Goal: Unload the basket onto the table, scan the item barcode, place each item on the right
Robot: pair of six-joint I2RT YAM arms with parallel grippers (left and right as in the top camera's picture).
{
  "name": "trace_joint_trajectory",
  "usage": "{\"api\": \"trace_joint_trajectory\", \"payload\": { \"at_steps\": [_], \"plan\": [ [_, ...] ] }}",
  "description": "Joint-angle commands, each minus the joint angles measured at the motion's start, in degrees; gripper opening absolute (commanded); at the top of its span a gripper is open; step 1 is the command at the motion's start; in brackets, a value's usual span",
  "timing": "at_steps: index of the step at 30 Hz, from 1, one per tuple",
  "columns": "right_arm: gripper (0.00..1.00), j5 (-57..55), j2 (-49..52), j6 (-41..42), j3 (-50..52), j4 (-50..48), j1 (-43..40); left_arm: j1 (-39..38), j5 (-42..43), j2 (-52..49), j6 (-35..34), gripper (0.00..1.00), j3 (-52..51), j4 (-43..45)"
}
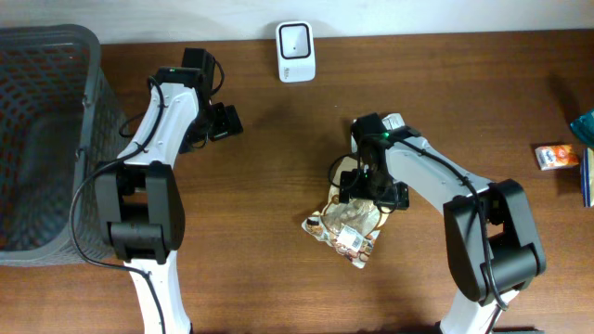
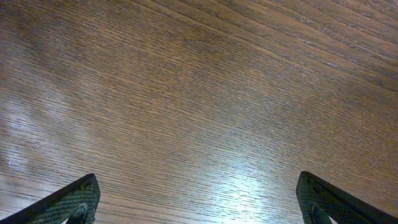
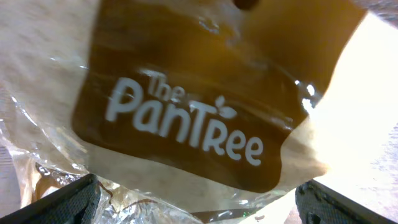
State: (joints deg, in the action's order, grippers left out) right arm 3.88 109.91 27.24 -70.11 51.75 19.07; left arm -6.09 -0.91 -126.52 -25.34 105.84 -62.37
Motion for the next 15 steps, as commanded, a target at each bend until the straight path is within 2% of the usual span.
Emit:
{"api": "trace_joint_trajectory", "payload": {
  "at_steps": [1,4,5,6,7,12,15],
  "plan": [
    [1.00,-1.6,0.9,0.7,2.5,-1.7,0.0,-0.1,-0.4,1.7,0.1,0.99,-0.2,-0.1],
    [0.96,-1.6,1.2,0.7,2.7,-2.4,0.0,-0.1,-0.4,1.7,0.1,0.99,-0.2,-0.1],
    [0.90,-1.6,1.2,0.7,2.6,-2.6,0.0,-0.1,-0.4,1.7,0.1,0.99,-0.2,-0.1],
    [0.75,-1.5,1.2,0.7,2.6,-2.8,0.0,-0.1,-0.4,1.7,0.1,0.99,-0.2,-0.1],
    [0.66,-1.5,1.2,0.7,2.6,-2.8,0.0,-0.1,-0.4,1.7,0.1,0.99,-0.2,-0.1],
    [0.37,-0.9,1.2,0.7,1.6,-2.7,0.0,-0.1,-0.4,1.7,0.1,0.99,-0.2,-0.1],
    [0.36,-0.7,1.2,0.7,0.1,-2.0,0.0,-0.1,-0.4,1.7,0.1,0.99,-0.2,-0.1]
  ]
}}
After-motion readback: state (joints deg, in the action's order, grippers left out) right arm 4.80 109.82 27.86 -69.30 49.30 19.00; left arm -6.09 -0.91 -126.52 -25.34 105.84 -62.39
